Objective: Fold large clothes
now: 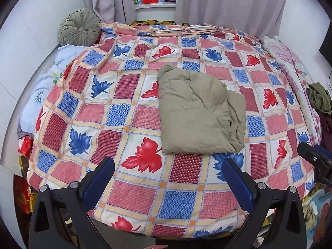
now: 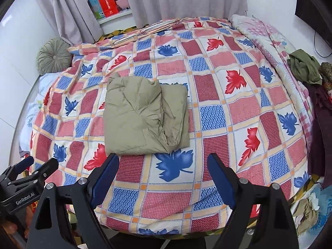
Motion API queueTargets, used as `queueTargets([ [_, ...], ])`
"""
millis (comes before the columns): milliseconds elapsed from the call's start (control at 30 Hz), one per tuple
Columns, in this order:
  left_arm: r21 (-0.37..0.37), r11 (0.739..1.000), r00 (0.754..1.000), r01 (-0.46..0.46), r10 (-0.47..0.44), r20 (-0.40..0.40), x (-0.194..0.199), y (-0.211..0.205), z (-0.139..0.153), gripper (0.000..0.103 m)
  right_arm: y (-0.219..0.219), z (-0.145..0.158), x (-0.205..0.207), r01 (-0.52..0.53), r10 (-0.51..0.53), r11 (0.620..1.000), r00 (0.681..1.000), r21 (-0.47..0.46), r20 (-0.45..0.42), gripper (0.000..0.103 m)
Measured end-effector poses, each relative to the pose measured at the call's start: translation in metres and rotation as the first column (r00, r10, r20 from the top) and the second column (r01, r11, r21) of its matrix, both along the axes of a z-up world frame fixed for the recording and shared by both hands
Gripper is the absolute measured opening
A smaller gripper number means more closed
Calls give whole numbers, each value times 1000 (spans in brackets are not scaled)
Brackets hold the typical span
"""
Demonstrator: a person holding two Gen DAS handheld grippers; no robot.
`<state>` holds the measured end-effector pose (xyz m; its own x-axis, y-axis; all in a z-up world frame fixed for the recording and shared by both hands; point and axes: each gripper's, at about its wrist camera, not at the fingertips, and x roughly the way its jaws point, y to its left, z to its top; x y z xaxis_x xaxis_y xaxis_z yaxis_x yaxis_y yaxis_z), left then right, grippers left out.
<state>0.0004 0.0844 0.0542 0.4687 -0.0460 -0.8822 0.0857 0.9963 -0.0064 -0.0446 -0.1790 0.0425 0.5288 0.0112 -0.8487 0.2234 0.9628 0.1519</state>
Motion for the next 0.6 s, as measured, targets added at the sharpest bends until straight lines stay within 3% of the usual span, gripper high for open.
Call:
queueTargets([
  [600,7,1000,1000,-2,2,12,-2,1,4,103,3,2,0,3,-3,1000,1000,-3,1,89],
])
